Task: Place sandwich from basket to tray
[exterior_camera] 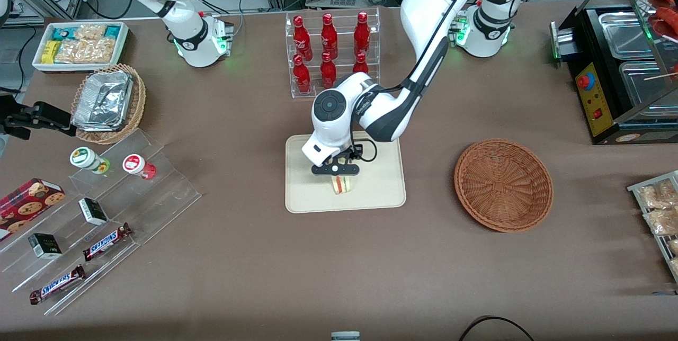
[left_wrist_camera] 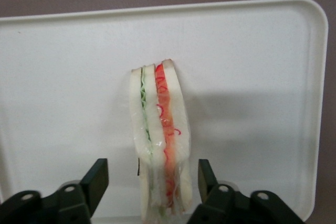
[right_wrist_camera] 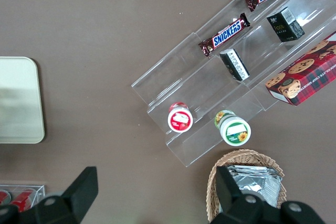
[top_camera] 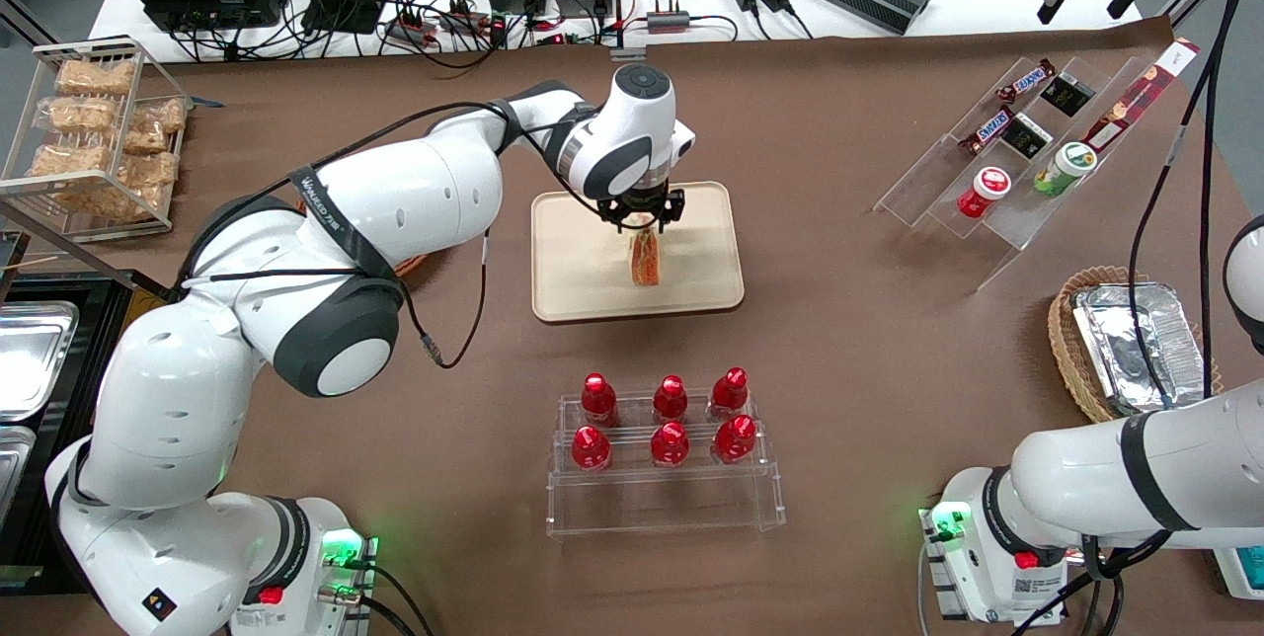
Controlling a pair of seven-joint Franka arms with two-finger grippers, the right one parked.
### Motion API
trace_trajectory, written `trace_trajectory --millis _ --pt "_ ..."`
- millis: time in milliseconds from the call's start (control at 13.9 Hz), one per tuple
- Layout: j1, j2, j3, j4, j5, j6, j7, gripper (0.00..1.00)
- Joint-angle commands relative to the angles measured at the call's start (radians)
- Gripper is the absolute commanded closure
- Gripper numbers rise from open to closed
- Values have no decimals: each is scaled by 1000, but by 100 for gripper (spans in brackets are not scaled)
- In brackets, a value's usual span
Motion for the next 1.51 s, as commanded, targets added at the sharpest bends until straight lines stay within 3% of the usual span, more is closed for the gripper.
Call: trace_trajectory --millis 0,360,720,1440 --pt "44 -99 6 3 -4 -98 -11 1" --pt "166 -285 6 0 -33 -342 6 1" --pt "337 -451 6 -12 -59 -537 167 1" --pt "700 -744 10 -273 -50 -603 684 1"
